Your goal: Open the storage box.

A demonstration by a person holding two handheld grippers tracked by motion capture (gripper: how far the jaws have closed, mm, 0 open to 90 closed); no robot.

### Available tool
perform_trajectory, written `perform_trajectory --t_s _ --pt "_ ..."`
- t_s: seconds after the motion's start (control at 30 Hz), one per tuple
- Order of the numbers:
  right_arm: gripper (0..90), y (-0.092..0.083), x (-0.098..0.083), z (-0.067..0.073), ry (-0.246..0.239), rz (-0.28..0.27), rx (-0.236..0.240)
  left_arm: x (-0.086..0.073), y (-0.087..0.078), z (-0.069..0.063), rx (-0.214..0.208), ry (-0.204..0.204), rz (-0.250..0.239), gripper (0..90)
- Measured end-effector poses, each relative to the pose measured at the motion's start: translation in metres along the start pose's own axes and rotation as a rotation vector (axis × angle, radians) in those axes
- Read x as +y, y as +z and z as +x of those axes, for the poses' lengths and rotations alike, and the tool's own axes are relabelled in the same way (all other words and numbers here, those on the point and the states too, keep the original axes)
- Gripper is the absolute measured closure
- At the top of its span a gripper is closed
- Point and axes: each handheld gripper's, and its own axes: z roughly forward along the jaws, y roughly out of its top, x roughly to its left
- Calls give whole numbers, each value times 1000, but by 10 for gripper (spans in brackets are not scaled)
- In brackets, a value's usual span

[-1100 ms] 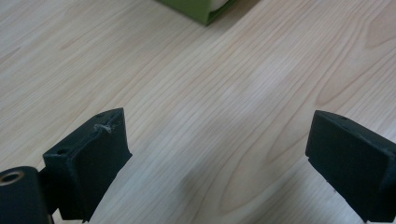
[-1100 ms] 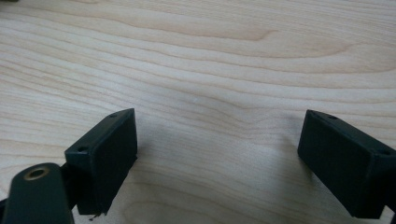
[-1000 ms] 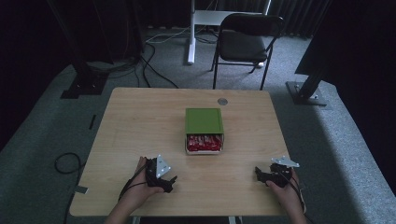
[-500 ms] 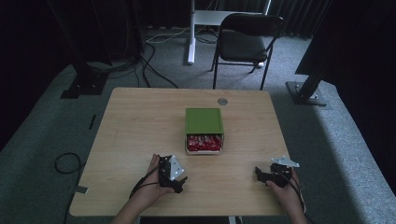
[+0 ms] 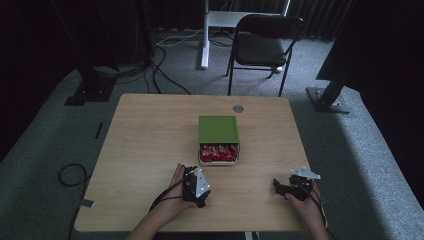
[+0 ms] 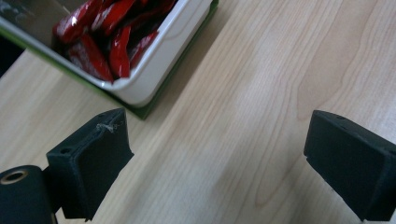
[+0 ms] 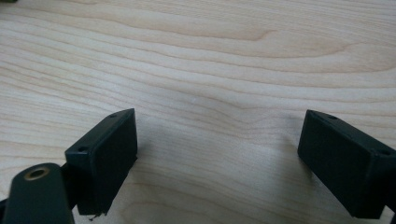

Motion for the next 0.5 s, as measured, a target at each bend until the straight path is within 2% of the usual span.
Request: perform_trajectory --t_s 0.23,0.3,0.5 --pt "117 0 0 0 0 0 0 7 5 -6 19 68 -14 76" --pt "117 0 0 0 0 0 0 10 6 -8 31 100 -12 76" --pt "117 0 0 0 0 0 0 16 9 -12 60 158 -18 76"
